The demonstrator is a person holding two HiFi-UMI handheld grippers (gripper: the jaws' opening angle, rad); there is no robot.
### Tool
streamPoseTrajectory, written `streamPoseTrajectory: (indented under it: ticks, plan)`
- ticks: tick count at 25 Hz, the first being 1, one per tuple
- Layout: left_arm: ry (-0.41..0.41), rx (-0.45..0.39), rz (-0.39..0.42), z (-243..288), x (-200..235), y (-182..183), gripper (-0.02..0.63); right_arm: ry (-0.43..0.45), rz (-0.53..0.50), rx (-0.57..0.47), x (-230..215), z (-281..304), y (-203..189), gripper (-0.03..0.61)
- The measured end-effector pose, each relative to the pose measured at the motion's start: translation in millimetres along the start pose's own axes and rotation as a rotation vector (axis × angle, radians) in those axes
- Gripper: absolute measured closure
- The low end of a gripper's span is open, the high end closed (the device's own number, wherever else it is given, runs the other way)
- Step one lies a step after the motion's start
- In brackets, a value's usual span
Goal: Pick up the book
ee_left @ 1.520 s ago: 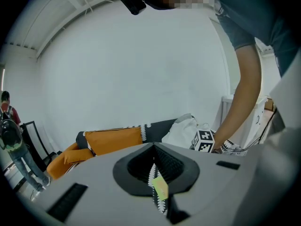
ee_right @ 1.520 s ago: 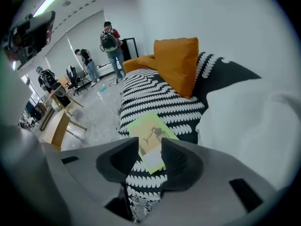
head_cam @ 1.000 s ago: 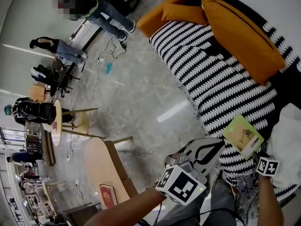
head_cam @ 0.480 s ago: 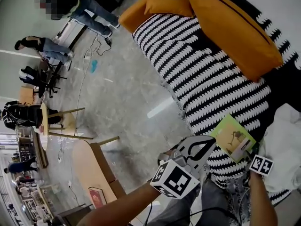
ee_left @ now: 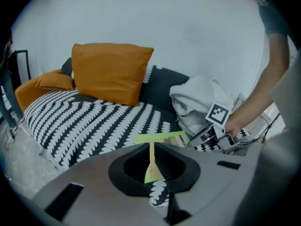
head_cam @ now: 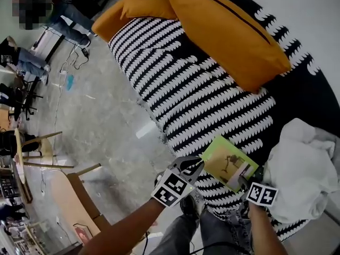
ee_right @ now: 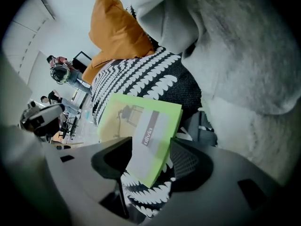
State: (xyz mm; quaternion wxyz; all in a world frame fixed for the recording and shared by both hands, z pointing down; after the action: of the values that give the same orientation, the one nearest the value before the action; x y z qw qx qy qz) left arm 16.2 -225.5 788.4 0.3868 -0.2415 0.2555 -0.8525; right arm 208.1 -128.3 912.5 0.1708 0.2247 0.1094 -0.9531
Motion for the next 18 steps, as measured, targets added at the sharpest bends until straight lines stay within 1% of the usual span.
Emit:
streamPoseTrajectory:
  ticks: [1, 3, 6, 9, 12, 14, 15, 16, 18]
  plan:
    - [-0.004, 0.01, -0.02, 10.2, 4.4, -5.9, 0.597, -0.011, 0.005, -0.008, 0.0, -3.0, 2.1, 0.33]
    - [-0.002, 0.033, -0.045, 25.5, 14.6, -15.0, 0.547, -0.026, 0.005, -0.018, 2.7, -8.5, 6.1, 0.33]
    - [0.016, 0.092, -0.08, 33.2, 24.6, -32.2, 0.482, -0.016, -0.027, 0.002, 12.9, -12.4, 5.8, 0.33]
    - [-0.01, 0.149, -0.129, 46.6, 18.0, -48.0, 0.454, -0.016, -0.071, 0.024, 10.9, -18.2, 5.6, 0.33]
    - [-0.044, 0.158, -0.116, 73.6, 18.0, -51.8, 0.446, -0.002, -0.093, 0.015, 6.7, -9.4, 9.6, 0.33]
    - [-0.048, 0.169, -0.103, 89.3, 22.2, -54.0, 0.439, 0.006, -0.091, 0.011, 5.5, 2.9, 9.3, 0.33]
    - [-0.049, 0.179, -0.11, 96.0, 24.3, -56.0, 0.434, 0.009, -0.085, 0.005, 5.1, 8.3, 9.7, 0.33]
    - [-0.053, 0.191, -0.132, 102.0, 25.1, -59.0, 0.422, 0.01, -0.077, 0.0, 4.7, 12.1, 10.2, 0.33]
    - [-0.071, 0.206, -0.212, 112.0, 21.4, -65.8, 0.389, 0.005, -0.066, -0.005, 1.7, 13.7, 9.4, 0.33]
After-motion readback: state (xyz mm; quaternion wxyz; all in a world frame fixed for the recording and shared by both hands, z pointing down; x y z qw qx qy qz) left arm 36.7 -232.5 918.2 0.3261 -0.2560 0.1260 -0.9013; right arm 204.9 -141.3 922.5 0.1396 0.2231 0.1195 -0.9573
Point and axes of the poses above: the fingertips, and each gripper's own axes: z forward along the fingers, x to its left, y out of its top, the point moved 1 cm from there along -z, backward along the fingers, and after that the axes turned 4 degrees about z, right-handed, at the moved point
